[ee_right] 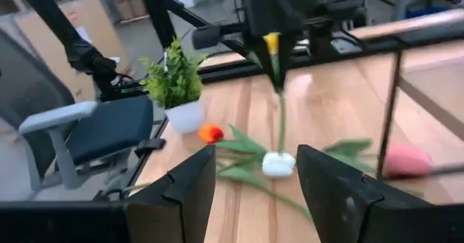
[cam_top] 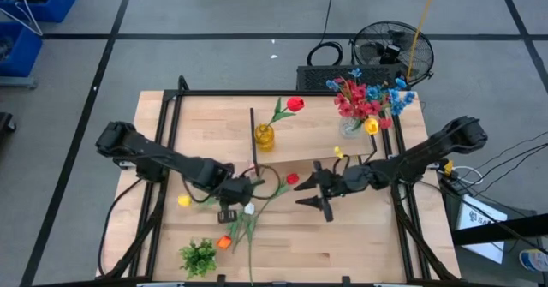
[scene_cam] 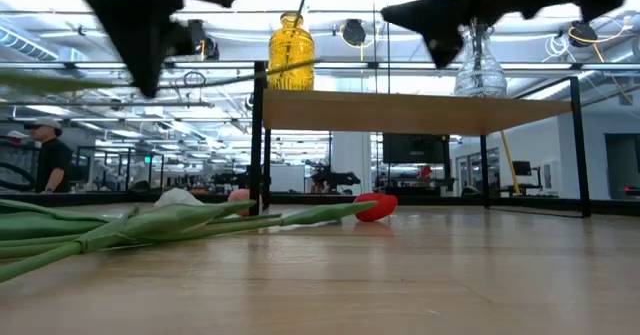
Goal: Pick and place flowers into a vace then onto a shelf
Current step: Put the yellow flower into the yellow vase
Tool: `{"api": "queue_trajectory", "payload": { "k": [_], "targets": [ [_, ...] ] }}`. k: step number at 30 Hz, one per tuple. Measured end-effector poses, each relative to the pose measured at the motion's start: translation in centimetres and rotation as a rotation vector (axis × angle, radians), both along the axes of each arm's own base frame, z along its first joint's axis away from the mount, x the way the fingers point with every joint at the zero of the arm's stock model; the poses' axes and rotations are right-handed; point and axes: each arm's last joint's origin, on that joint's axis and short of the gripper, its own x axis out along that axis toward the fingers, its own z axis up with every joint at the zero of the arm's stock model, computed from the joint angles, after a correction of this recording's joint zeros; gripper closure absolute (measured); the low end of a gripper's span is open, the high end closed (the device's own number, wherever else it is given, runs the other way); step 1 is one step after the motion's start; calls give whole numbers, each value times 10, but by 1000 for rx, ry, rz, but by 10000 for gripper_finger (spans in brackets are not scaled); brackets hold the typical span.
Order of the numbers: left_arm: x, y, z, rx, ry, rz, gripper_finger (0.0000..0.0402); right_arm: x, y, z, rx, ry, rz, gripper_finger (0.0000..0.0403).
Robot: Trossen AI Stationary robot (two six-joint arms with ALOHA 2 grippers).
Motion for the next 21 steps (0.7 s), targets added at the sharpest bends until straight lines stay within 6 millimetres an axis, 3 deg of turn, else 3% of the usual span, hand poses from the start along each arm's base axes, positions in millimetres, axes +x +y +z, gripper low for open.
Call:
{"api": "queue_trajectory", "payload": {
  "k": [5, 10, 21],
  "targets": [
    [22, 3, -1, 59, 92, -41, 397, 23, 6, 1, -73, -7, 42, 216],
    [41, 1, -7, 71, 141, -36, 397, 34, 8, -19, -94, 79, 37, 216],
    [54, -9, 25, 64, -5, -57, 397, 42, 9, -43, -105, 136, -24, 216]
  ]
}}
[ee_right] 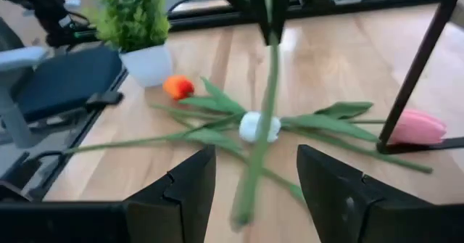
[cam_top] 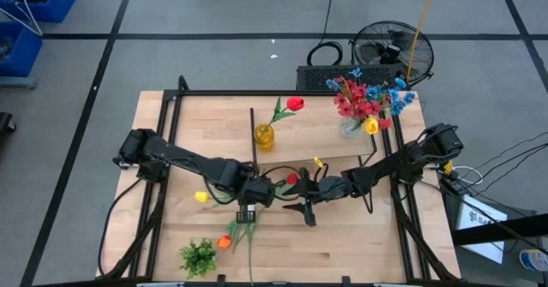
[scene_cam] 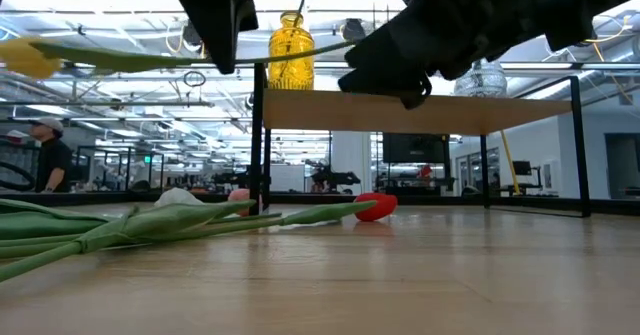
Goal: Pick and place flowers into a vace then onto a shelf
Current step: Put the yellow flower into the yellow vase
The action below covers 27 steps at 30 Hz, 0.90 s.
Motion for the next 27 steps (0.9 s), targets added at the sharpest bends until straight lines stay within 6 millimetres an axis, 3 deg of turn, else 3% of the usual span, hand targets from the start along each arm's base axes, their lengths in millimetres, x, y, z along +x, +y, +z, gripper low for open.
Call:
{"api": "queue_trajectory", "payload": {
  "k": [9, 17, 27],
  "targets": [
    [0, -2, -1, -27, 9, -35, 397, 5, 0, 14, 49, -144, -4, 216],
    [2, 2, 0, -19, -1, -35, 397, 3, -1, 7, 26, -76, -4, 218],
    [6, 2, 0, -28, -46, -39, 397, 5, -7, 8, 62, -87, -29, 276]
  ]
}}
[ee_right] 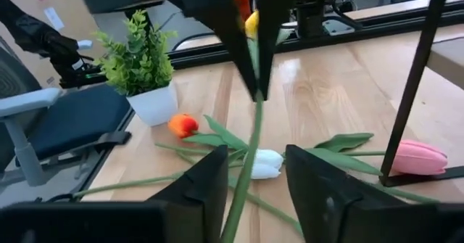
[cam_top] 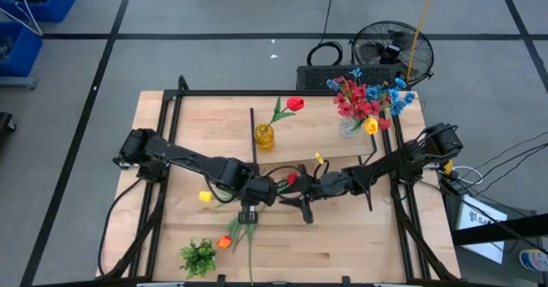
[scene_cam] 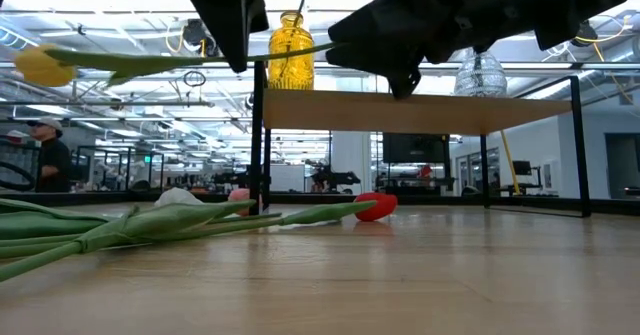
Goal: Pick and place flowers into a vace then onto a shelf
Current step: Put the yellow flower into the yellow vase
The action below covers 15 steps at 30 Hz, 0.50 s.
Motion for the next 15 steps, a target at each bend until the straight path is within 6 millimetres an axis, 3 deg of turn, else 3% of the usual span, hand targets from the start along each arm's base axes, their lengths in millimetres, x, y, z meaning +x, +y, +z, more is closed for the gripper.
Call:
{"api": "queue_trajectory", "payload": {
  "k": [15],
  "targets": [
    [1, 0, 0, 1, -9, 8, 397, 0, -1, -1, 6, 11, 20, 362]
  ]
}}
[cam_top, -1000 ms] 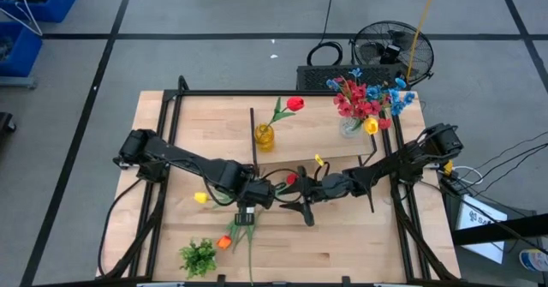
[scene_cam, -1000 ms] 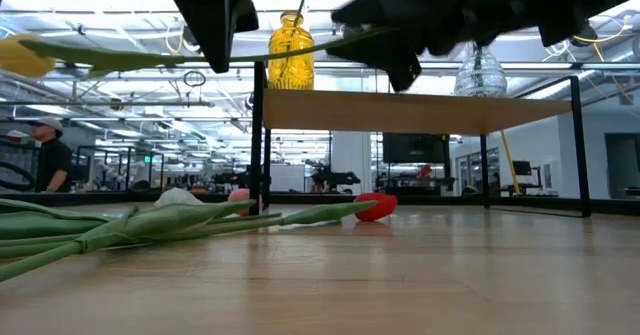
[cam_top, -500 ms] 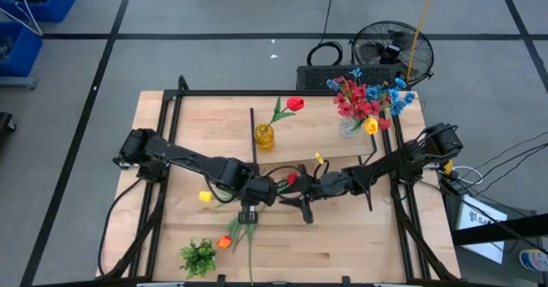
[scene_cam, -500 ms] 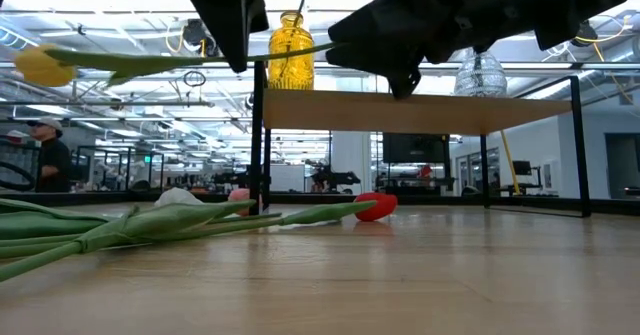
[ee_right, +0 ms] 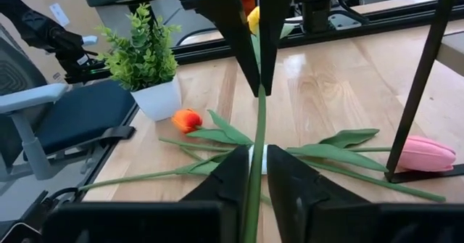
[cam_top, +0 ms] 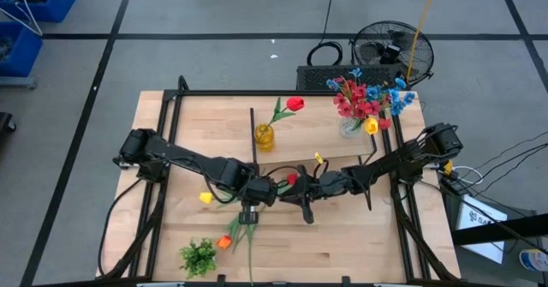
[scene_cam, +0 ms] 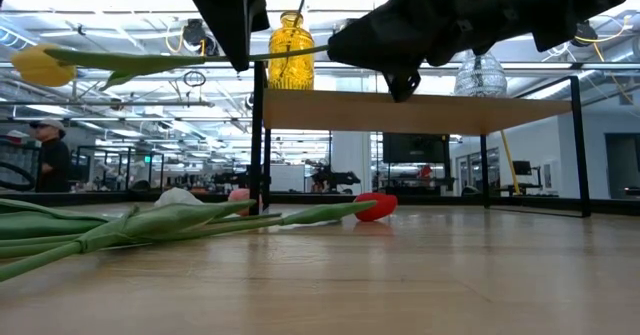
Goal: Pick and place flowers into a vace then onto a shelf
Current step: Put the yellow flower into the yellow vase
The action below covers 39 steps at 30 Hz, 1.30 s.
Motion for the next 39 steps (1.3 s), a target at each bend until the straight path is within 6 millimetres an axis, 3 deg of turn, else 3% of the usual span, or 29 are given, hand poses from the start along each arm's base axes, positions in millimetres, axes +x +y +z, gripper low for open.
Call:
{"api": "queue_trajectory", "payload": {
  "k": [6, 10, 19, 25, 32, 39],
  "targets": [
    [0, 0, 0, 0, 0, 1, 397, 0, 0, 0, -1, 2, -1, 396],
    [0, 0, 0, -4, 0, 15, 388, 0, 0, 0, -2, 5, -1, 398],
    [0, 1, 0, 0, -2, 104, 278, -2, 0, -6, 40, 76, -20, 400],
    [-3, -1, 5, -71, -2, 258, 233, -1, -1, -5, 132, 63, -108, 401],
    [-22, -9, 34, -228, -45, 580, 228, 1, -1, 7, 203, -58, -172, 401],
    [-77, -8, 98, -372, -221, 739, 227, 3, 1, 25, 268, -231, -100, 402]
  ]
}}
